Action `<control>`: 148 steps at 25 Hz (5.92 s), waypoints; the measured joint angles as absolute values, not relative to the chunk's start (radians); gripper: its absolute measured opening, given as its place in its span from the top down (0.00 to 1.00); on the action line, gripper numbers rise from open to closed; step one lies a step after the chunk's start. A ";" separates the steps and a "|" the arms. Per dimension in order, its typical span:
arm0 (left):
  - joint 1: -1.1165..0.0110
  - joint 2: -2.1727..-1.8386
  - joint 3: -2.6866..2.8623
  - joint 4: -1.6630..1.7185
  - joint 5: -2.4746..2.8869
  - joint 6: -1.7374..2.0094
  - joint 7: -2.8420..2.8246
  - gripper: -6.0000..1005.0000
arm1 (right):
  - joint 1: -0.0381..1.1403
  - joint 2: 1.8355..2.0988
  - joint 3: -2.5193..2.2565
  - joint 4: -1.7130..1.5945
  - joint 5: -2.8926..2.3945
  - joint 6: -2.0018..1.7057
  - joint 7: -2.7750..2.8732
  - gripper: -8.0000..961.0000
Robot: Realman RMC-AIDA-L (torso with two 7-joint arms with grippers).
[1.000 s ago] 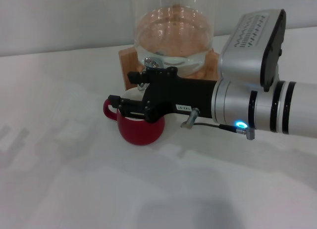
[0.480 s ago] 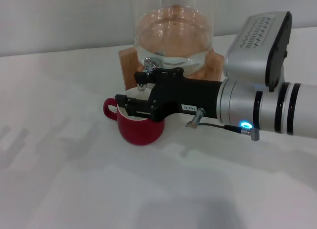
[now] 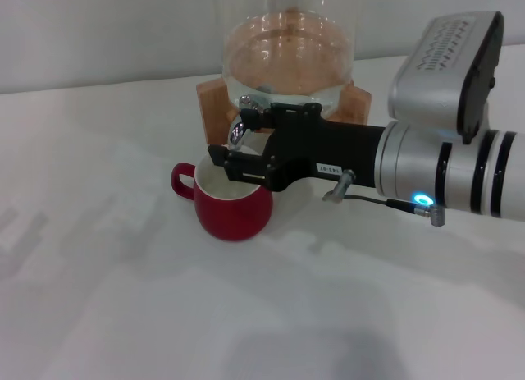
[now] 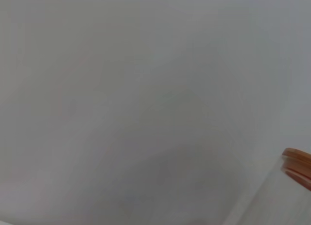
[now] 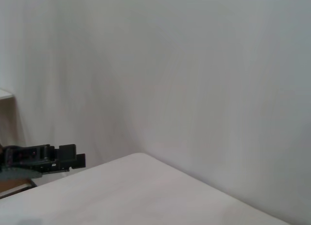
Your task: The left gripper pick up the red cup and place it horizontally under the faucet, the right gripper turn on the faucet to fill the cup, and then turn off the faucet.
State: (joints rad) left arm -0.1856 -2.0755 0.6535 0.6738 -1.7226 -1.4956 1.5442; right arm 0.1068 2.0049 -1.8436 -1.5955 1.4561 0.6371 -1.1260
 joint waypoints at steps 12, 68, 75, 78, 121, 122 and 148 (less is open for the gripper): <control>-0.186 -2.076 0.651 0.674 -1.723 -1.506 1.543 0.35 | 0.077 2.006 -1.825 -1.649 1.440 0.681 -1.120 0.31; -0.169 -2.076 0.648 0.678 -1.723 -1.557 1.547 0.35 | 0.061 2.013 -1.966 -1.630 1.429 0.524 -1.122 0.31; -0.170 -2.070 0.647 0.680 -1.723 -1.559 1.545 0.35 | 0.063 2.013 -1.968 -1.615 1.429 0.475 -1.120 0.31; -0.173 -2.070 0.647 0.681 -1.723 -1.559 1.544 0.35 | 0.063 2.013 -1.968 -1.614 1.430 0.473 -1.120 0.31; -0.169 -2.071 0.647 0.681 -1.724 -1.583 1.540 0.35 | 0.047 2.009 -1.894 -1.607 1.428 0.477 -1.127 0.31; -0.166 -2.071 0.647 0.681 -1.724 -1.583 1.540 0.35 | 0.049 2.008 -1.894 -1.610 1.428 0.479 -1.126 0.31; -0.142 -2.048 0.646 0.681 -1.721 -1.581 1.555 0.34 | -0.084 2.011 -1.395 -1.653 1.441 0.836 -1.140 0.31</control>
